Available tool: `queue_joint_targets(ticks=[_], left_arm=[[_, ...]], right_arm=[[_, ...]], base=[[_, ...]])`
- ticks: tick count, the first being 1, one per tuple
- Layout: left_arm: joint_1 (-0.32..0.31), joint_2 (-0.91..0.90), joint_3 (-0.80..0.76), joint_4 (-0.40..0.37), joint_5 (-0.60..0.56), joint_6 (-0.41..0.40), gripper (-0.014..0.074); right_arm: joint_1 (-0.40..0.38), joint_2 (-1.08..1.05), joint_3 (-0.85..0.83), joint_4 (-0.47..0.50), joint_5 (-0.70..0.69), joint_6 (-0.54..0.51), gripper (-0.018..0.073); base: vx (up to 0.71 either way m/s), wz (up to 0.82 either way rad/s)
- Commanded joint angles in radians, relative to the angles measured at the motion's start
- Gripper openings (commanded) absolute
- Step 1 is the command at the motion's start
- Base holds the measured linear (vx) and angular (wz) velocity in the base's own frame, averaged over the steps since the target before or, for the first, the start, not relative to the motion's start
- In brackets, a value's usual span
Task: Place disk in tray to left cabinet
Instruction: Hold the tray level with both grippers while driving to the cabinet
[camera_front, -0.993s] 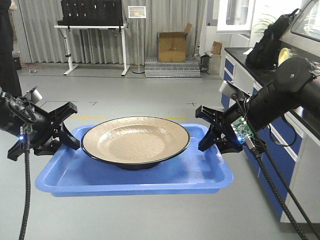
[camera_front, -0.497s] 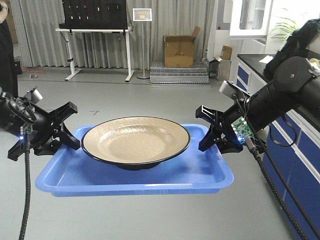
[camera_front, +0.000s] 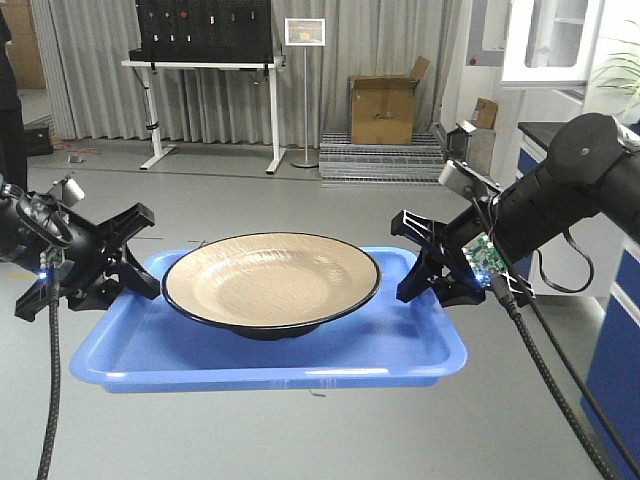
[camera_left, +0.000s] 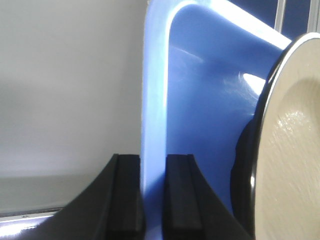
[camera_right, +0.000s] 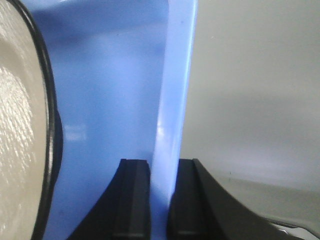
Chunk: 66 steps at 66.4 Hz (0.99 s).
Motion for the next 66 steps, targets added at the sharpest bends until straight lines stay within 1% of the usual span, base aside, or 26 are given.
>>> queue_joint_targets(ticks=[1, 66], left_arm=[[-0.027, -0.067, -0.038, -0.202, 0.013, -0.015, 0.0000], [-0.027, -0.067, -0.038, -0.202, 0.011, -0.015, 0.0000]], right_arm=[[0.029, -0.071, -0.037, 0.183, 0.000, -0.012, -0.0005], [0.029, -0.071, -0.037, 0.182, 0.000, -0.012, -0.0005]], base=[[0.61, 0.04], [0.64, -0.01]])
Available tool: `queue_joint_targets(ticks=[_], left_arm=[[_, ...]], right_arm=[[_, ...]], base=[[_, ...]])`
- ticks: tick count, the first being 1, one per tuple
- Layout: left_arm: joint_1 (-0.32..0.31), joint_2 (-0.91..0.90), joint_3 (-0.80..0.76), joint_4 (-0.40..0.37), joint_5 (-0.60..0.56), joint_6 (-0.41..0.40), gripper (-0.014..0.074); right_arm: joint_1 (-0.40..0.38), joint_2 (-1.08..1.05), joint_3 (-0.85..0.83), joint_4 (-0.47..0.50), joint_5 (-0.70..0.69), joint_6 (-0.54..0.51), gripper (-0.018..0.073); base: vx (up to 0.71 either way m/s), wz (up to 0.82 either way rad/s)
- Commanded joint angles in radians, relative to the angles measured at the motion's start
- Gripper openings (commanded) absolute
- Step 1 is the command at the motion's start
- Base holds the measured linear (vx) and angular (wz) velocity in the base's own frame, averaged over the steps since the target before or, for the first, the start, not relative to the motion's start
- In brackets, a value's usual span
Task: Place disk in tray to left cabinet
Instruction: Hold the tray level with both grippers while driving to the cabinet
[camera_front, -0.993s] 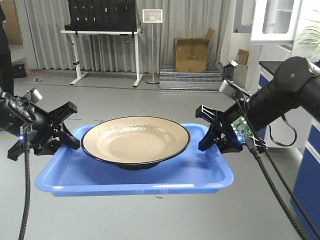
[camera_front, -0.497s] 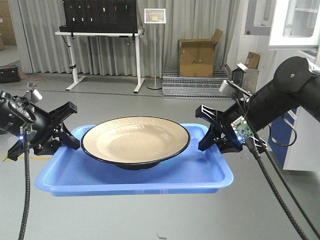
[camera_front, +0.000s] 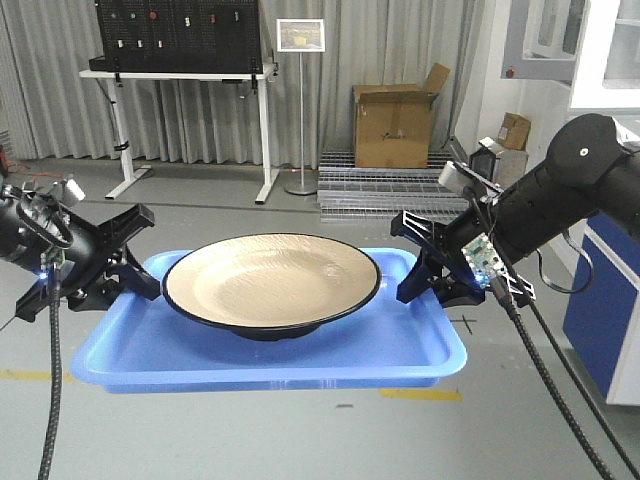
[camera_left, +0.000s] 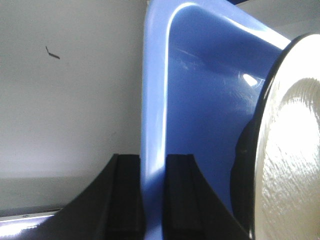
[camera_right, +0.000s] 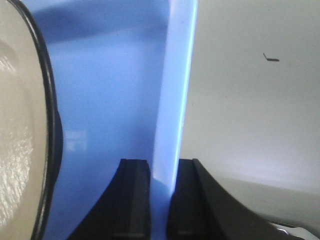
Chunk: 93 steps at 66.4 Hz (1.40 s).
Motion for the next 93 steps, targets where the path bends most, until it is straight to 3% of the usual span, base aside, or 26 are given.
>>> queue_joint_targets(ticks=[1, 93], left_arm=[[-0.027, -0.067, -0.038, -0.202, 0.012, -0.015, 0.0000], [-0.026, -0.067, -0.038, -0.202, 0.012, -0.015, 0.0000]], right_arm=[[0.029, -0.071, -0.037, 0.183, 0.000, -0.012, -0.0005], [0.029, -0.071, -0.034, 0.184, 0.001, -0.012, -0.0005]], base=[[0.67, -0.03], [0.67, -0.04]])
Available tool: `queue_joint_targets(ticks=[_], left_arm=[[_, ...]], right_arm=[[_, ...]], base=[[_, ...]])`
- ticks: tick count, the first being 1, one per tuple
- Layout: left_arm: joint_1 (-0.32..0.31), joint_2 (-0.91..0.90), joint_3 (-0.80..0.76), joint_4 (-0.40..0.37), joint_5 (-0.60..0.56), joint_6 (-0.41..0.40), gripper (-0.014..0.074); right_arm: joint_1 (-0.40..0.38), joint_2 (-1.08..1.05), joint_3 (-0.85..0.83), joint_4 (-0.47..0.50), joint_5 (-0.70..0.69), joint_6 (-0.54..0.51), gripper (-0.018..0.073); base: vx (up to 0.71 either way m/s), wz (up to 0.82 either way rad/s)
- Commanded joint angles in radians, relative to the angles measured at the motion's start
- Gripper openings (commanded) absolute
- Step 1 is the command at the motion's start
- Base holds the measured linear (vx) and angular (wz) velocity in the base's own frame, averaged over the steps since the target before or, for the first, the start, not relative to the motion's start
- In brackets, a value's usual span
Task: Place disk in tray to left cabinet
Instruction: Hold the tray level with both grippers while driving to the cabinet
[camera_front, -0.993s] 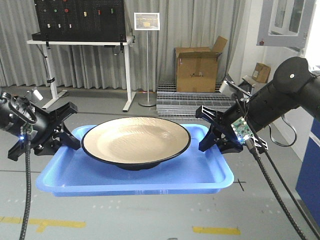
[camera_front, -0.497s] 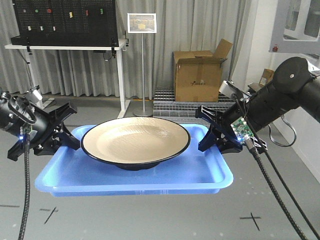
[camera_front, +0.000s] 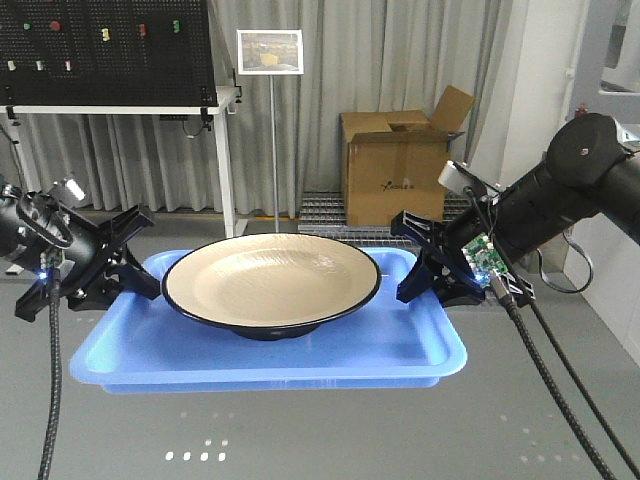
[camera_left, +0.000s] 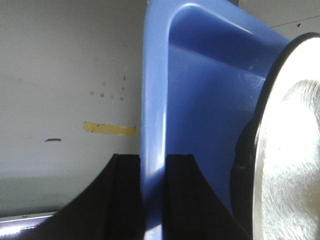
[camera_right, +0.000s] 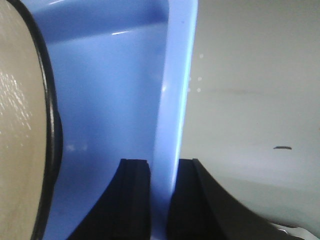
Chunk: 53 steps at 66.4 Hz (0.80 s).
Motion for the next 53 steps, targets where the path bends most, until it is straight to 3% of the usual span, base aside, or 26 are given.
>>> queue_joint_targets(ticks=[1, 53], left_arm=[[-0.026, -0.067, -0.038, -0.202, 0.013, -0.015, 0.0000], [-0.026, -0.067, -0.038, -0.202, 0.012, -0.015, 0.0000]], right_arm=[[0.029, -0.071, -0.034, 0.184, 0.001, -0.012, -0.0005], [0.029, -0.071, -0.034, 0.183, 0.000, -0.012, -0.0005]], base=[[0.65, -0.01], [0.63, -0.02]])
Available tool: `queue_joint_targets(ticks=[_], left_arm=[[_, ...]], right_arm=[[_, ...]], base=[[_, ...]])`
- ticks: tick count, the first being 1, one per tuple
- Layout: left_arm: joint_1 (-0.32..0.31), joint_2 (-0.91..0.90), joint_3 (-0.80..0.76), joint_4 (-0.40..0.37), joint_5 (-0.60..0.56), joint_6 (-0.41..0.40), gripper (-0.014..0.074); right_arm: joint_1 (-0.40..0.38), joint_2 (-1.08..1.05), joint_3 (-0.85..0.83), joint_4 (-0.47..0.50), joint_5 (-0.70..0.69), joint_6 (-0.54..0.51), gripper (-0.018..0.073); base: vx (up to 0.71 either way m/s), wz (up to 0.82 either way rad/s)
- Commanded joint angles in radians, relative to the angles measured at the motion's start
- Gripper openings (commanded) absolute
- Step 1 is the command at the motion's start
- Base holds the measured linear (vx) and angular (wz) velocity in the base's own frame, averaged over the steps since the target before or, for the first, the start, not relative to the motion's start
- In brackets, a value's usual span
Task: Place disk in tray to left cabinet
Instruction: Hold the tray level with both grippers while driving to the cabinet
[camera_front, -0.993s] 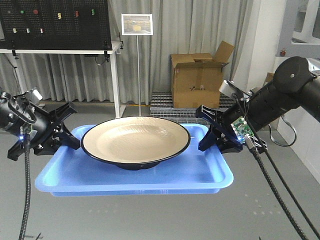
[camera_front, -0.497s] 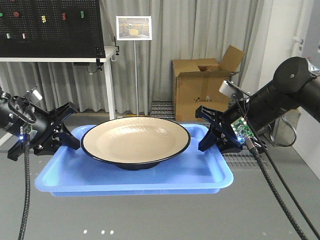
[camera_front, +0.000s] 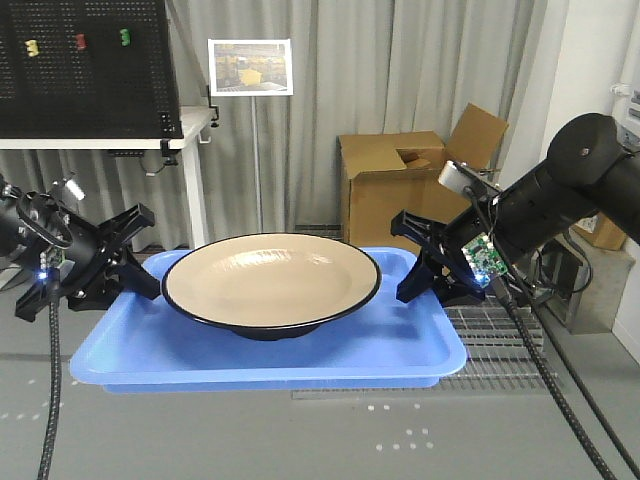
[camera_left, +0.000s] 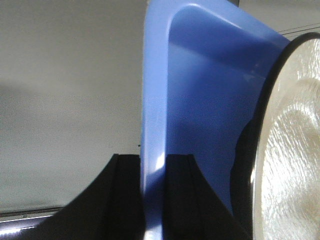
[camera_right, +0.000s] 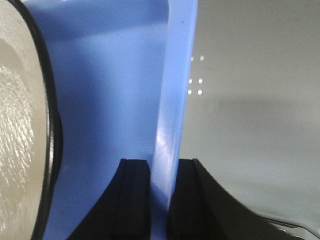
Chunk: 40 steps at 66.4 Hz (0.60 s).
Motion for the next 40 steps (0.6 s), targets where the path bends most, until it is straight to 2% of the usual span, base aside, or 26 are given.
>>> queue_joint_targets(ticks=[1, 40], left_arm=[[-0.026, -0.067, -0.038, -0.202, 0.012, -0.015, 0.0000], [-0.026, -0.067, -0.038, -0.202, 0.012, -0.015, 0.0000]], right_arm=[[0.029, -0.071, -0.034, 0.183, 0.000, -0.012, -0.0005], [0.029, -0.071, -0.034, 0.184, 0.000, -0.012, -0.0005]], base=[[0.60, -0.07], [0.55, -0.07]])
